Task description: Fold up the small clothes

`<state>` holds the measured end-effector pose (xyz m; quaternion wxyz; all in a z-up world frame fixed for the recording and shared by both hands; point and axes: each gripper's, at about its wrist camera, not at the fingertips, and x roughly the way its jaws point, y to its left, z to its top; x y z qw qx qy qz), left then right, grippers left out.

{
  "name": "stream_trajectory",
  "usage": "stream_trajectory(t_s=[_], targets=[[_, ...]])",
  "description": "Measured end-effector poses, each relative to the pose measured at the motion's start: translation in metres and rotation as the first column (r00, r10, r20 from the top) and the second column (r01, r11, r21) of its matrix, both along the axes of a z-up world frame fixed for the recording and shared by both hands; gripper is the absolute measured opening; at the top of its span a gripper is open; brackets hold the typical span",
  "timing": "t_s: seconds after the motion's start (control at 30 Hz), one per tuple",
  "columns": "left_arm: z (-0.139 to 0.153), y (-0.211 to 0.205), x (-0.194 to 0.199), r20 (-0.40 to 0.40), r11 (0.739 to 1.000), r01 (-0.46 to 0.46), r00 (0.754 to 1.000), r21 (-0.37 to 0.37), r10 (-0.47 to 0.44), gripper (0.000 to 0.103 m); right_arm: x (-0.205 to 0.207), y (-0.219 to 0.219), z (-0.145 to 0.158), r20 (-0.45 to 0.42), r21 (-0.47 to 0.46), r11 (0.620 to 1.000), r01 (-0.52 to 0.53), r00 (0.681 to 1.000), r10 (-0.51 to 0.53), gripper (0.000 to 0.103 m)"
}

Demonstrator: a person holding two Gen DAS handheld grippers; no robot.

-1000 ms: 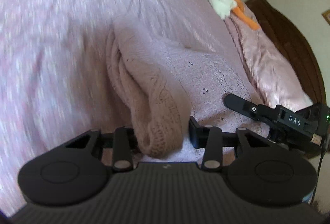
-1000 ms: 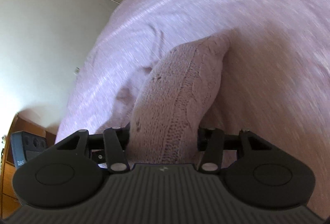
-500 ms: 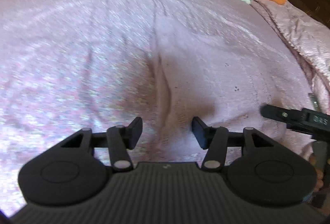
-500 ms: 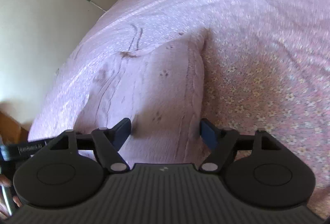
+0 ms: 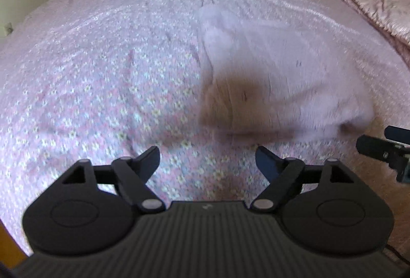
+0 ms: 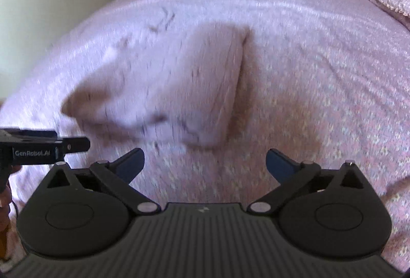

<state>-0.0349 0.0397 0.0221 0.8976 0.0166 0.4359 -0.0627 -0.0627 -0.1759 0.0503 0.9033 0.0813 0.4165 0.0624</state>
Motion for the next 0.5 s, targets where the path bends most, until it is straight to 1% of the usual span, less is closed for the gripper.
stream_trajectory(t_s=[0.2, 0.27, 0.33, 0.4, 0.47, 0.5], targets=[[-0.023, -0.022, -0.011, 0.020, 0.994, -0.027, 0.999, 0.107, 0.025, 0.084, 0.001, 0.007, -0.023, -0.050, -0.067, 0.997, 0.031, 0.998, -0.035, 0.103], [-0.031, -0.028, -0.011, 0.003, 0.991, -0.029, 1.000, 0.129, 0.029, 0.084, 0.003, 0.007, -0.033, -0.072, -0.057, 0.998, 0.039, 0.996, -0.043, 0.103], [-0.037, -0.030, -0.010, -0.006, 0.990, -0.033, 0.999, 0.139, 0.034, 0.083, 0.001, 0.006, -0.038, -0.068, -0.047, 0.998, 0.051, 0.996, -0.054, 0.103], [-0.038, -0.030, -0.010, 0.009, 0.991, -0.043, 0.999, 0.130, 0.042, 0.084, 0.000, 0.007, -0.039, -0.061, -0.055, 0.997, 0.049, 0.997, -0.052, 0.103], [-0.040, -0.028, -0.009, 0.007, 0.991, -0.052, 0.999, 0.120, 0.051, 0.086, 0.001, 0.009, -0.040, -0.059, -0.069, 0.996, 0.048, 0.997, -0.052, 0.103], [-0.040, -0.027, -0.009, 0.006, 0.991, -0.061, 0.998, 0.118, 0.061, 0.090, 0.000, 0.010, -0.041, -0.057, -0.076, 0.996, 0.048, 0.997, -0.052, 0.103]])
